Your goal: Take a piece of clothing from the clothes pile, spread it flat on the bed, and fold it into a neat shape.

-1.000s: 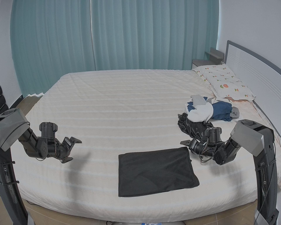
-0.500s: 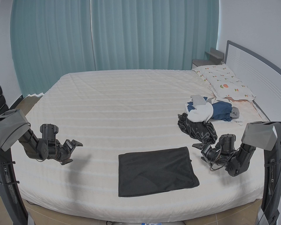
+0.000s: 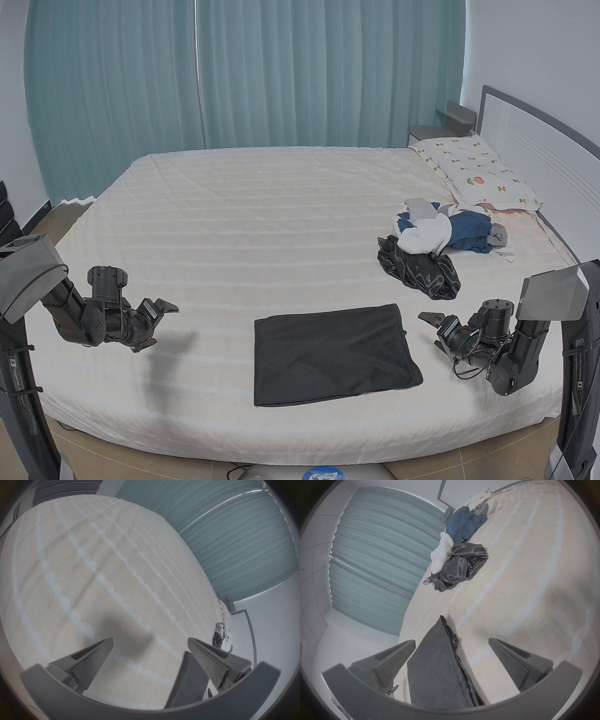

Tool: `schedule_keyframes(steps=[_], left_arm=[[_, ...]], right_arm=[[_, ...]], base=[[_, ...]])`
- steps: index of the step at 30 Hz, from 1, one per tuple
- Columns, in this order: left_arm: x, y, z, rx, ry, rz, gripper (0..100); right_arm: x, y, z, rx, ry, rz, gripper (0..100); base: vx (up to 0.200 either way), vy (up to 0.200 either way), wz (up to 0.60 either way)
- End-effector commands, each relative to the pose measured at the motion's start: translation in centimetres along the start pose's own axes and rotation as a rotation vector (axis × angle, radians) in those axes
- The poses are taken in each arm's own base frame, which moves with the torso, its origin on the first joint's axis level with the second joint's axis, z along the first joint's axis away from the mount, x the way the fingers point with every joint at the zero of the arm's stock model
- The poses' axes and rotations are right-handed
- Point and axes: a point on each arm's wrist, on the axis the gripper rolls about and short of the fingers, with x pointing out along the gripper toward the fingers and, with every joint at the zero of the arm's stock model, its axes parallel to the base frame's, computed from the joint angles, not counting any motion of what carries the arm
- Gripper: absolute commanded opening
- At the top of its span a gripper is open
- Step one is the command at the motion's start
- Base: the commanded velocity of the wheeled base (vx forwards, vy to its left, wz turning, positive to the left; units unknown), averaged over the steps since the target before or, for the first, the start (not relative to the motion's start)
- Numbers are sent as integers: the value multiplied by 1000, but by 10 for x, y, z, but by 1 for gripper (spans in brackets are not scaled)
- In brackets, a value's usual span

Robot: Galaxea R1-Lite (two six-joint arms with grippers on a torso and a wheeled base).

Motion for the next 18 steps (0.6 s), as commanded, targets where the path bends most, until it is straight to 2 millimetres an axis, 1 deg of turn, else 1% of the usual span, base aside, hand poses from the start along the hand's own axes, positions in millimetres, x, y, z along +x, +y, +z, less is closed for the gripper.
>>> schedule_keyframes(steps=[1,5,18], left_arm=[[3,-7,-10,14,23,-9,100],[4,-13,-15,7,34,-18,100],[7,-17,-18,13,44,-29,100]], right_arm=[[0,-2,-2,1,7,-8,100],[0,-2,-2,-1,2,-2,100],[0,-2,-2,-1,3,0,100]], base=[[0,0,0],[0,0,0],[0,-200,0]])
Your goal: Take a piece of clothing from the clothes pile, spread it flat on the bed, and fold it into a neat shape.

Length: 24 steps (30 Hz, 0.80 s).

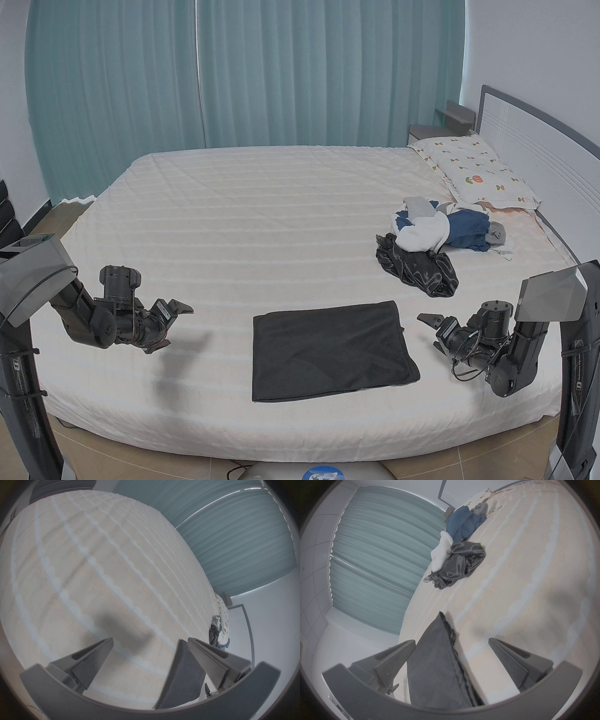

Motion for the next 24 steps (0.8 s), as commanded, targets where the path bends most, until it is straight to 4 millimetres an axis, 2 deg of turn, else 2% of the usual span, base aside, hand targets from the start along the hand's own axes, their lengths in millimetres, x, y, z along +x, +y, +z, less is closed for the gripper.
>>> schedule_keyframes(steps=[1,9,14,18,22,24], left_arm=[[1,-1,0,2,2,-4,100],[5,-6,-6,17,21,-13,100],[7,-16,-20,50,54,-29,100],[11,-18,-23,115,44,-51,100],[15,-10,-24,215,36,-64,100],[28,3,-33,343,58,-42,100]], right_arm=[[0,0,-1,0,2,-1,100],[0,-1,-1,0,1,-2,100],[0,-1,-1,0,0,-3,100],[-1,-4,-4,-4,-2,5,100],[-3,-7,-6,-17,-18,28,100],[-3,-9,-8,-29,-15,25,100]], base=[[0,-200,0],[0,-200,0],[0,-200,0],[0,0,0],[0,0,0],[0,0,0]])
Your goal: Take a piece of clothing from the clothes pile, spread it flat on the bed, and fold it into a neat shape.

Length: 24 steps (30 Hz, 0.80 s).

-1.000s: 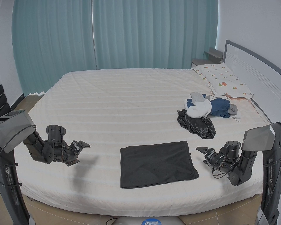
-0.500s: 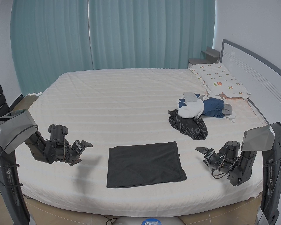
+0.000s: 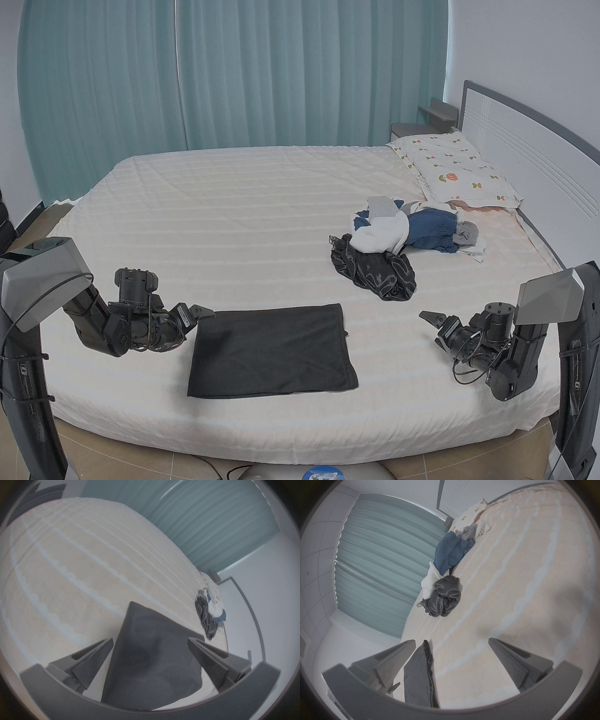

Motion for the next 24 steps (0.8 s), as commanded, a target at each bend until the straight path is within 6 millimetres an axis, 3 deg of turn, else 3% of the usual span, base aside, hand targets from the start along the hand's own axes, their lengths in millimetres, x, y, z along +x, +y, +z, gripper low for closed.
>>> schedule_keyframes(steps=[1,15,24], left_arm=[[17,20,-17,136,50,33,100],[23,23,-25,196,73,40,100],[21,20,-42,269,128,38,100]], right_arm=[[-1,-9,-6,-7,18,-21,100],[0,-9,-7,-8,18,-23,100],[0,-9,-7,-8,18,-23,100]], base=[[0,0,0],[0,0,0],[0,0,0]])
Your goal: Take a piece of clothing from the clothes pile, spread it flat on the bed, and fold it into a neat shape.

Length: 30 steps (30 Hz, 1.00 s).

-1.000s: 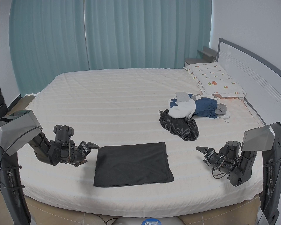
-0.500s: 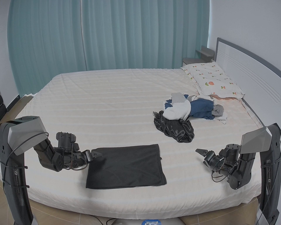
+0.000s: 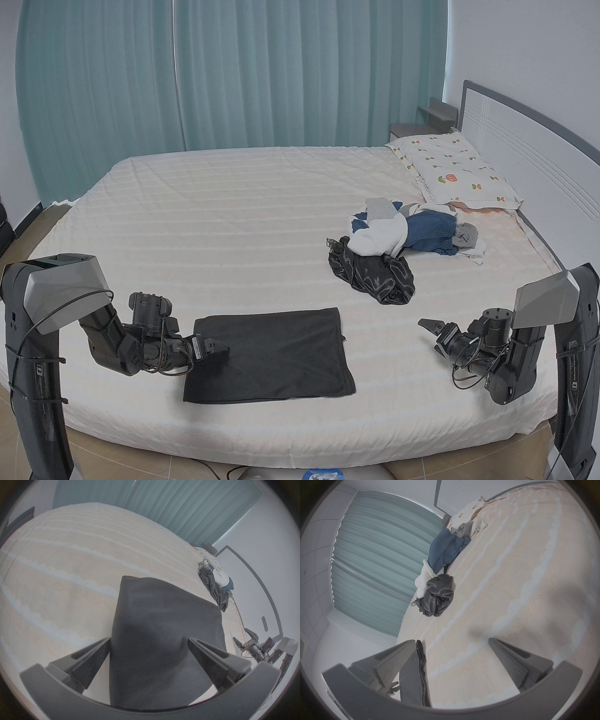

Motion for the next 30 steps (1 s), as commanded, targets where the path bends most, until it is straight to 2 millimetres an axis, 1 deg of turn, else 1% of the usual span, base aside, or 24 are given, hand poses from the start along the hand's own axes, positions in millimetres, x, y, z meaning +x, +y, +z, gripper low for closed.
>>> schedule_keyframes(steps=[1,8,9,14,22,30], left_arm=[[0,0,-5,14,18,1,100],[0,0,-3,9,13,-2,100],[0,0,-3,10,10,-3,0],[0,0,-4,15,-11,-9,0],[-5,2,-7,5,-12,-1,0],[-8,1,-4,-25,-28,-2,0]], right_arm=[[0,1,0,-2,-5,8,100],[0,0,0,-2,-4,7,100],[0,0,0,-2,-4,7,100],[0,0,0,-2,-3,6,100],[0,0,0,-2,-4,7,100],[0,0,0,-2,-3,6,100]], base=[[0,0,0],[0,0,0],[0,0,0],[0,0,0],[0,0,0],[0,0,0]])
